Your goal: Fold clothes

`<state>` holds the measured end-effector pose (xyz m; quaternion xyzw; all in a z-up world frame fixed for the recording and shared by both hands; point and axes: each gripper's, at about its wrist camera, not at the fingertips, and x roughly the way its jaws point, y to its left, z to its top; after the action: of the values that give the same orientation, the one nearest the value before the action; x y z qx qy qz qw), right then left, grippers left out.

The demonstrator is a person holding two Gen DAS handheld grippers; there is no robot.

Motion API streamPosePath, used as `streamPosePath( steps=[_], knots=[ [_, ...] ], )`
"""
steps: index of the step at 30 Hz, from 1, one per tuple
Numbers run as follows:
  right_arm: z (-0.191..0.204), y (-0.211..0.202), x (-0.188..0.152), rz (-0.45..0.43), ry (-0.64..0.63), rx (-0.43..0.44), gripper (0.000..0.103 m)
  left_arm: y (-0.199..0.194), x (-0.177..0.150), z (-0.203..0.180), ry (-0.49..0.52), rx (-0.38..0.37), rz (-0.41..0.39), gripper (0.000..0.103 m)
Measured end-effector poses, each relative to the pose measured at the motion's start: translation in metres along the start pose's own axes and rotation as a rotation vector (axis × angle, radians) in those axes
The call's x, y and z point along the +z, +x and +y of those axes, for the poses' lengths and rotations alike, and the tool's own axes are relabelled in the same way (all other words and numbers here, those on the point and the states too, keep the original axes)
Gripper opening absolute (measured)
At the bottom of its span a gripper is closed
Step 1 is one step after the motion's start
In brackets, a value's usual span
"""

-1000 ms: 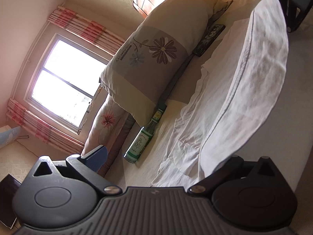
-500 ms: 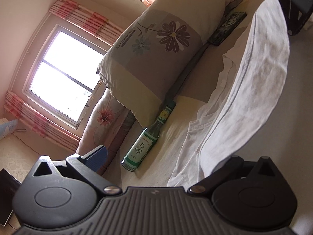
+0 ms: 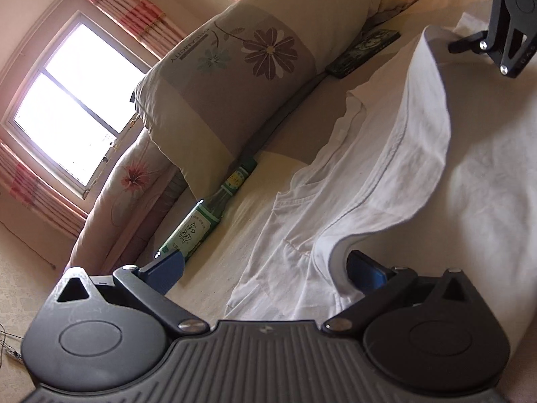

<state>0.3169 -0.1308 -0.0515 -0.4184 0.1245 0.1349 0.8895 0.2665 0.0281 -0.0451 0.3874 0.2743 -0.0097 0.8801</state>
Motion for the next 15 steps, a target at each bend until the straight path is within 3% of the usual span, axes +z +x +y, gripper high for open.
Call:
streamPosePath(
  steps=[6, 15],
  knots=[
    [-0.014, -0.025, -0.024, 0.031, 0.022, 0.118, 0.103, -0.041, -0.028, 0.002, -0.066, -0.153, 0.043, 0.102],
    [-0.008, -0.015, -0.037, 0.071, -0.006, 0.180, 0.103, -0.030, -0.047, 0.002, 0.013, -0.113, 0.108, 0.102]
  ],
)
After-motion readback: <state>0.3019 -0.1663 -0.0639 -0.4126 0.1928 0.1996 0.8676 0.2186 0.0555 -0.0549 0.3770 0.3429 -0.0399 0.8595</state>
